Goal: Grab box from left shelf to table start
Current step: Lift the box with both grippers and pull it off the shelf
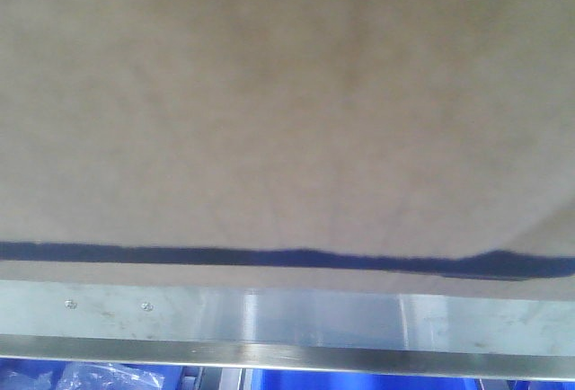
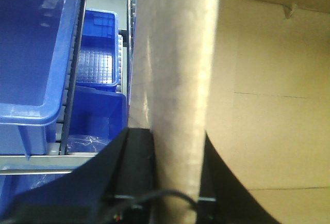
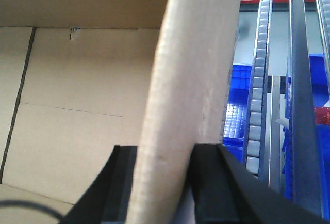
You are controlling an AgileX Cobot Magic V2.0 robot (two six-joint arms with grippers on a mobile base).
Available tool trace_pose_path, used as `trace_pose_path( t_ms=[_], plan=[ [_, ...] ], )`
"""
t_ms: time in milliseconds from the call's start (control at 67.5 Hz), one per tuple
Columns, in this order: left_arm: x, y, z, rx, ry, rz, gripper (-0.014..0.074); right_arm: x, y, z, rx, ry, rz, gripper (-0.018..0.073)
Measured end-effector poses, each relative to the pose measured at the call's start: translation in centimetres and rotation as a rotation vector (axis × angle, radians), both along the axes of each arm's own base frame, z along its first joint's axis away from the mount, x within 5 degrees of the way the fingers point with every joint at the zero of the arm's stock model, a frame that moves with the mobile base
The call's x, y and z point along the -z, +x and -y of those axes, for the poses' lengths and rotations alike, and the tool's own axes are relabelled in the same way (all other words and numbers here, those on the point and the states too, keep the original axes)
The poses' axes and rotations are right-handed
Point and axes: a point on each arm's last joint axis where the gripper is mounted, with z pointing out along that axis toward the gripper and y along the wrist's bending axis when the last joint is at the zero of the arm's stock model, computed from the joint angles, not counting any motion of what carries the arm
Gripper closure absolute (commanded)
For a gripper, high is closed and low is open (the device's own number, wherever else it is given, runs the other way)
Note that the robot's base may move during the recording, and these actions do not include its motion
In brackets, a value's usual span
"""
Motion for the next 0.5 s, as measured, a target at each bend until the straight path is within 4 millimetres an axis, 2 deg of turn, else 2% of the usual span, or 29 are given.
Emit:
trace_pose_path(
  t_ms=[504],
  plan=[
    [0.0,0.0,0.0,0.0,0.0,0.0,0.0688,0.01,0.0,0.0,0.0,0.0,-0.001,0.0502]
  ],
)
